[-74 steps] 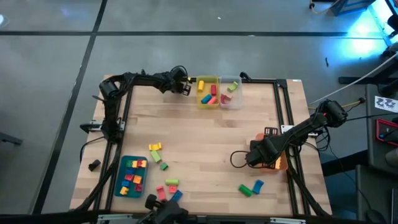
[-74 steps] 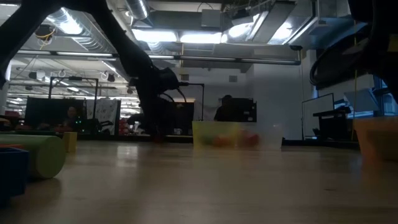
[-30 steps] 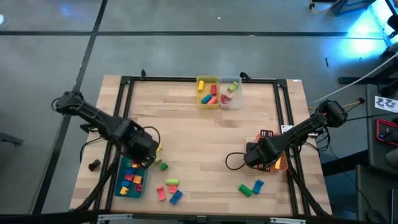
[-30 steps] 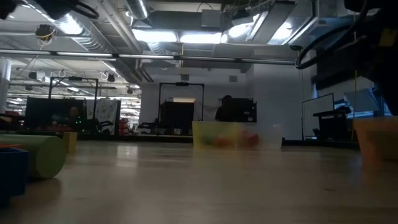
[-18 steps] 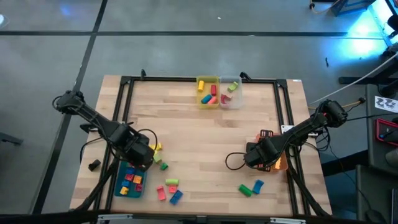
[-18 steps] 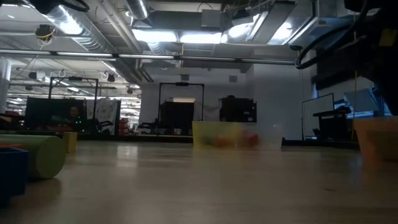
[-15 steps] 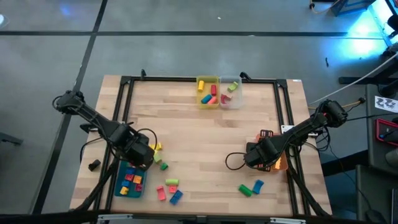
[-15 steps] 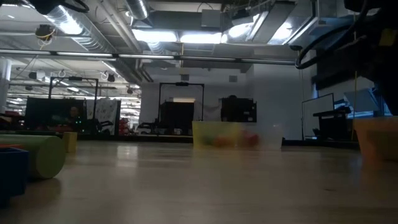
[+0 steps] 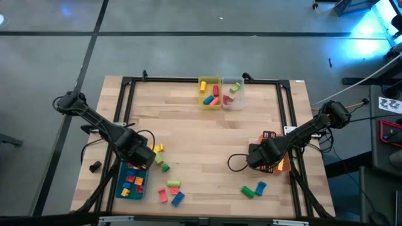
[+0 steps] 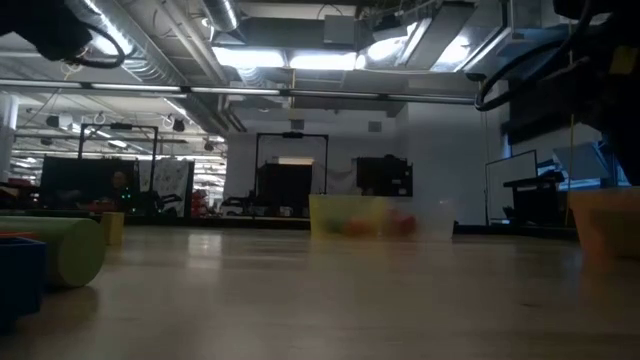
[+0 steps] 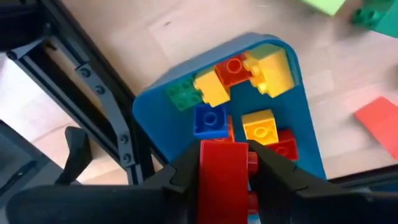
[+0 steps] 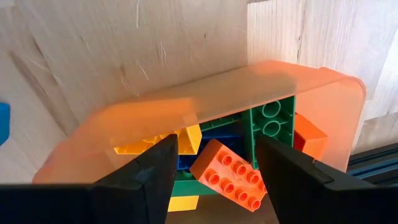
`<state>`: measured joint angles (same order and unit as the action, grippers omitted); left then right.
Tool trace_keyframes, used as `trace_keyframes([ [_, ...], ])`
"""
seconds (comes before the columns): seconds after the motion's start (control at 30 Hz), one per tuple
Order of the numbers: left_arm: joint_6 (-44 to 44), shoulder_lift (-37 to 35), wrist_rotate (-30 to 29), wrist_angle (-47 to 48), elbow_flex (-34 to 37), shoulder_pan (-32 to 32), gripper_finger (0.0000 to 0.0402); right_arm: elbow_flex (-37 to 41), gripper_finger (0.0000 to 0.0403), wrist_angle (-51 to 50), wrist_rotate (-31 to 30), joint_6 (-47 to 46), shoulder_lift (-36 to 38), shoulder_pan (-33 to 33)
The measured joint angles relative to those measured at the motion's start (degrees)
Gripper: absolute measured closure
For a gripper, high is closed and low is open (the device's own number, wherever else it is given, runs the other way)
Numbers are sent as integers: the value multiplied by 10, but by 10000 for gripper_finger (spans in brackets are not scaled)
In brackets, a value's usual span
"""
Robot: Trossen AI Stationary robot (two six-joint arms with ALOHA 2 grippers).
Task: Sort blocks by size
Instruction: Put the red square game piece into the blue bin, then put the yellow half circle block into the transparent bin
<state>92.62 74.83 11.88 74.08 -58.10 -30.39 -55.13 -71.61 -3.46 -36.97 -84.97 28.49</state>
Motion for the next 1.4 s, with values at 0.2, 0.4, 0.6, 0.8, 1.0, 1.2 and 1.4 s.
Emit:
trace_keyframes([
  [0.2, -50, 0, -2, -4, 12, 0, 300, 0, 187, 0, 0, 0, 0, 0],
  [0.4, -70, 0, -2, -26, 38, 0, 284, 0, 187, 0, 0, 0, 0, 0],
  [0.6, -47, 0, 16, -39, 64, 1, 229, 0, 187, 0, 0, 0, 0, 0],
  [0.8, -15, 0, 9, -91, 71, 14, 215, 0, 187, 0, 0, 8, 0, 0],
  [1.0, -26, 0, -37, -172, 71, 52, 222, 0, 187, 1, 0, 19, 0, 0],
  [1.2, -27, 0, -49, -179, 71, 107, 223, 0, 187, 2, 0, 19, 0, 0],
  [1.4, -24, 0, -115, -175, 71, 150, 224, 0, 187, 6, 0, 19, 0, 0],
])
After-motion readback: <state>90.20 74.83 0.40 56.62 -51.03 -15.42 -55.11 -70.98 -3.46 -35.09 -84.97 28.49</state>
